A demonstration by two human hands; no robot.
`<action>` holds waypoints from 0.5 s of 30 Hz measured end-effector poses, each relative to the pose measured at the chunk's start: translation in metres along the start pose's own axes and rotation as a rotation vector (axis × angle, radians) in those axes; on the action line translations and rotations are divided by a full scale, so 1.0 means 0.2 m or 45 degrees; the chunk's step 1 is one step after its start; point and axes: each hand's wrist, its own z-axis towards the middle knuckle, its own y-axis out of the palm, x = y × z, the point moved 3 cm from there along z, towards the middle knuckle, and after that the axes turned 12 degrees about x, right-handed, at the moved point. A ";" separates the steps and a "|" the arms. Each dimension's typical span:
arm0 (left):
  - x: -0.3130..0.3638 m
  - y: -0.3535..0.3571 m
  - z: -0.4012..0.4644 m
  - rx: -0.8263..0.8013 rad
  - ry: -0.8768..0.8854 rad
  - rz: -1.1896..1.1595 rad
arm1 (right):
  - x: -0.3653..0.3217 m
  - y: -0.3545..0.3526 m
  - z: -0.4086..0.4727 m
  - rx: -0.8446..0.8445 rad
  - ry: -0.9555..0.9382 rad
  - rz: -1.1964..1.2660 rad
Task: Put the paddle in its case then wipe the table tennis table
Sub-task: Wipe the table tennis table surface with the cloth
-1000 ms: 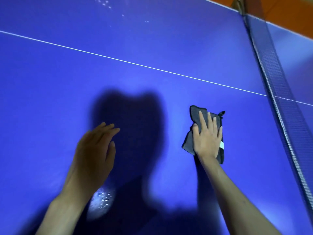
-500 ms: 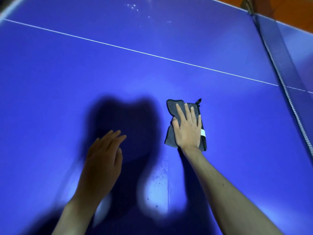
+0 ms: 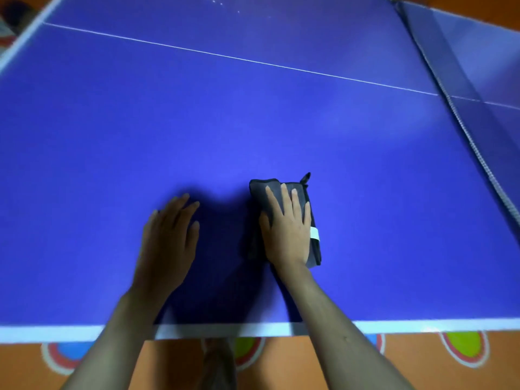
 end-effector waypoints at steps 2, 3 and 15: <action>0.00 -0.04 -0.08 -0.038 -0.023 -0.028 | -0.03 -0.06 -0.19 0.013 0.019 0.029; 0.00 -0.07 -0.12 -0.046 -0.016 -0.039 | -0.04 -0.09 -0.29 0.022 0.019 0.045; -0.30 -0.21 0.10 -0.009 -0.028 0.218 | -0.14 -0.19 -0.66 0.017 0.035 -0.029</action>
